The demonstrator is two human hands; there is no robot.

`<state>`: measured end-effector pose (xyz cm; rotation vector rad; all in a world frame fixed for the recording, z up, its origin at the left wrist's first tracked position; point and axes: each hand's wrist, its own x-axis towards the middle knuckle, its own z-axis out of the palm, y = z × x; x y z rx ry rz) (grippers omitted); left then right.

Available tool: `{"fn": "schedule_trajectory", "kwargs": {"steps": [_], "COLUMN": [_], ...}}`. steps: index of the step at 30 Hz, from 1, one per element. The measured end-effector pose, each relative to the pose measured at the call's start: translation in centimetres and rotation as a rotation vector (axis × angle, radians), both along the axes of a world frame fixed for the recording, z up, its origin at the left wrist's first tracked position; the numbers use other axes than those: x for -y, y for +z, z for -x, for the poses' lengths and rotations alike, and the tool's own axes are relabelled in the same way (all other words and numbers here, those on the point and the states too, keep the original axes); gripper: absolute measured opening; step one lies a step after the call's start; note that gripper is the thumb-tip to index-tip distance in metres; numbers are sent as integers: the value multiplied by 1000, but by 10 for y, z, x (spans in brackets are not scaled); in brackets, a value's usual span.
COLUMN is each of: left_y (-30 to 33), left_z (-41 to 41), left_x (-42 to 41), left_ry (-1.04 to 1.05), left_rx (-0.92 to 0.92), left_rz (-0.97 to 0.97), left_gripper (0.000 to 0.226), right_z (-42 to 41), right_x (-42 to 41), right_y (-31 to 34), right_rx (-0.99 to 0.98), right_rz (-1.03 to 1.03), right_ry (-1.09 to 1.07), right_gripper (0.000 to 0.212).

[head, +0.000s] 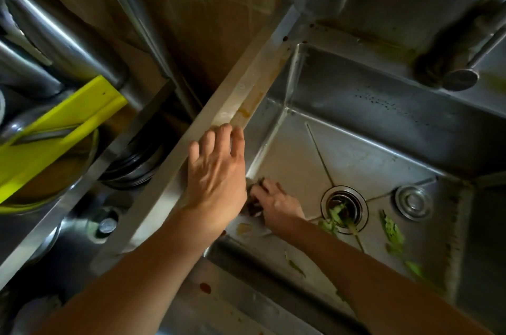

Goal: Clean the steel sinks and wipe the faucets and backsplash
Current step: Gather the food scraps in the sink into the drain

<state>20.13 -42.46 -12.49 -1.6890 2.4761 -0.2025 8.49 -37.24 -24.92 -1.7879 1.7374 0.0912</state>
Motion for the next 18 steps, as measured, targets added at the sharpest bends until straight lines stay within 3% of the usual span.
{"fn": "schedule_trajectory", "kwargs": {"steps": [4, 9, 18], "left_y": [-9, -15, -8], "left_z": [-3, -5, 1], "left_x": [2, 1, 1], "left_ry": [-2, -26, -9], "left_rx": [-10, 14, 41], "left_rz": [78, 80, 23], "left_gripper": [75, 81, 90], "right_z": [-40, -6, 83], "right_x": [16, -1, -40], "right_y": [-30, -40, -21], "right_rx": [-18, -187, -480], "right_rz": [-38, 16, -137], "right_ry": [103, 205, -126], "right_gripper": [51, 41, 36]}}
